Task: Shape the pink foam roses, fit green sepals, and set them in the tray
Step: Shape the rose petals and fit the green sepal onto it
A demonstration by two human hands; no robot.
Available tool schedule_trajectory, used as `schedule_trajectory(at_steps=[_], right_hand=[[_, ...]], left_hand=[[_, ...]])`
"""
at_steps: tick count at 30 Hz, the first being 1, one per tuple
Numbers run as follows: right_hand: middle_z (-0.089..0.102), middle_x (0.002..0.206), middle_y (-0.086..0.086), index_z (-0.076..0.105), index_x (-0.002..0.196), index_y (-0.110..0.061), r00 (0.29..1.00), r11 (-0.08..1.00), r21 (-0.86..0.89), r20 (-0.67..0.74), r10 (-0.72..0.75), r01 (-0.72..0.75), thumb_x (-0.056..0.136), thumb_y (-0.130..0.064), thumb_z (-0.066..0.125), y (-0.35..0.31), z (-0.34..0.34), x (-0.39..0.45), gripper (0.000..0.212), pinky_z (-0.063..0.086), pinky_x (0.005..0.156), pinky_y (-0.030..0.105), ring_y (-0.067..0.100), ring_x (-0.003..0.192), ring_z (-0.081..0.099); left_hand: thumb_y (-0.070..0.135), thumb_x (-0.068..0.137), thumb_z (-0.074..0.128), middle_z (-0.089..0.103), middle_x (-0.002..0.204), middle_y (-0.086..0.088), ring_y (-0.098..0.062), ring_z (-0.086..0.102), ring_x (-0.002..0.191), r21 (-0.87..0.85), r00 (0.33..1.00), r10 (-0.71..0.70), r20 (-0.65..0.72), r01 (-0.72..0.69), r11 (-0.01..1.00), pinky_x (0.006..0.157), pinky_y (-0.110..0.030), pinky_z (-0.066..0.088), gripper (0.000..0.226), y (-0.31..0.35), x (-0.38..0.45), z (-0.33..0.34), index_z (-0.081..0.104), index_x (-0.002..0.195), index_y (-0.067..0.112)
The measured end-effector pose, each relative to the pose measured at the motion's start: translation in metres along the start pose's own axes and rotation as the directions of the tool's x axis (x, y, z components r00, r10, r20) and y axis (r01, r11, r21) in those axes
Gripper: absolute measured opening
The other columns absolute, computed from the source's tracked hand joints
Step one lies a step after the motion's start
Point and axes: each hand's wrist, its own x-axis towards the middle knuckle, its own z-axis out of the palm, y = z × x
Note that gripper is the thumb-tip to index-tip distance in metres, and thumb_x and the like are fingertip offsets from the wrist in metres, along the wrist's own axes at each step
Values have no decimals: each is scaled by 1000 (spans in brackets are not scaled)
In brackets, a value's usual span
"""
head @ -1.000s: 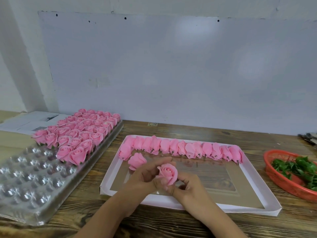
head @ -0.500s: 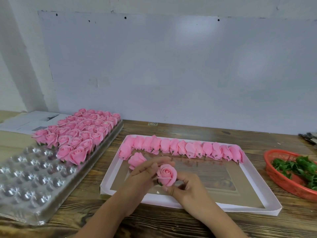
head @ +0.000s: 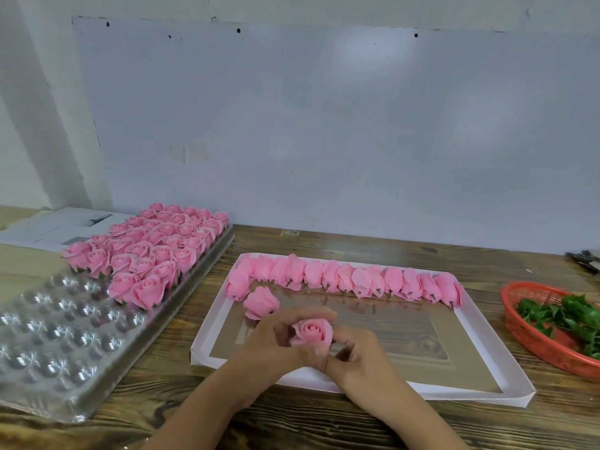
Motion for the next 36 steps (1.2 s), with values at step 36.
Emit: schedule_trajectory(at_steps=[36], right_hand=[[74, 86, -8, 76, 101, -33, 1000, 998, 62, 3, 20, -20, 90, -38, 69, -1, -1, -1, 14, 39, 58, 9, -3, 62, 55]], left_hand=[[32, 90, 73, 70, 114, -7, -16, 65, 100, -11, 999, -7, 36, 7, 1000, 87, -31, 55, 34, 2, 0, -1, 70, 123, 25]])
